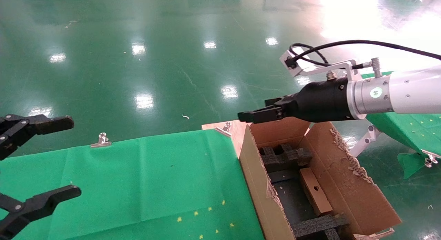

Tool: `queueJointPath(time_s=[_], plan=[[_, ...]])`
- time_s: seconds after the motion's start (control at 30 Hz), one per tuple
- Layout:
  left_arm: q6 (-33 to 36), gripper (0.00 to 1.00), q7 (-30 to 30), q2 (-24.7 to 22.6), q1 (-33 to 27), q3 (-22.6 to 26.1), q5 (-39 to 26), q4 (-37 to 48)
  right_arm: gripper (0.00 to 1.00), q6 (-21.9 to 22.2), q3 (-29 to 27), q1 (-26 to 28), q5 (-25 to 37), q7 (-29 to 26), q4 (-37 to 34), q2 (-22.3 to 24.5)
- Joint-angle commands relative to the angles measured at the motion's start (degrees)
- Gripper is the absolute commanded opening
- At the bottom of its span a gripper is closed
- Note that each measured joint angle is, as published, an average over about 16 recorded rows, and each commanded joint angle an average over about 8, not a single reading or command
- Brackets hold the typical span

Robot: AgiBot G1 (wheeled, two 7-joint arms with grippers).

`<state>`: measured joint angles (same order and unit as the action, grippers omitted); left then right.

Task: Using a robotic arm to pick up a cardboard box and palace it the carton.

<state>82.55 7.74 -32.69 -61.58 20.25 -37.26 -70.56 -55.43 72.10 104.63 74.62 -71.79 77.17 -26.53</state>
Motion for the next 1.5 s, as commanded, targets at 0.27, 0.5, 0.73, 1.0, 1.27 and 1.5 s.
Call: queueJointPath(time_s=[0.27, 0.5, 0.73, 1.0, 1.27, 1.5], plan=[[0.0, 1.00, 0.0, 0.0, 0.0, 0.0, 0.0, 0.0, 1.00, -5.2, -9.6, -7.4, -5.6, 10.4, -0.6, -1.5], [0.0, 1.00, 0.0, 0.0, 0.0, 0.0, 0.0, 0.0, 1.00, -9.3, -17.2, -13.2, -10.0, 18.7, -1.1, -2.6], [0.0, 1.00, 0.0, 0.0, 0.0, 0.0, 0.0, 0.0, 1.00, -13.3, -24.7, -18.9, -14.4, 26.8, -1.6, -3.7], [0.0, 1.00, 0.0, 0.0, 0.0, 0.0, 0.0, 0.0, 1.00, -17.9, -33.2, -25.5, -19.4, 36.2, -2.1, -5.0], [0.0, 1.00, 0.0, 0.0, 0.0, 0.0, 0.0, 0.0, 1.00, -22.6, -41.8, -32.1, -24.4, 45.5, -2.7, -6.3], [0.0, 1.00, 0.0, 0.0, 0.0, 0.0, 0.0, 0.0, 1.00, -26.6, -49.3, -37.9, -28.8, 53.7, -3.2, -7.5]])
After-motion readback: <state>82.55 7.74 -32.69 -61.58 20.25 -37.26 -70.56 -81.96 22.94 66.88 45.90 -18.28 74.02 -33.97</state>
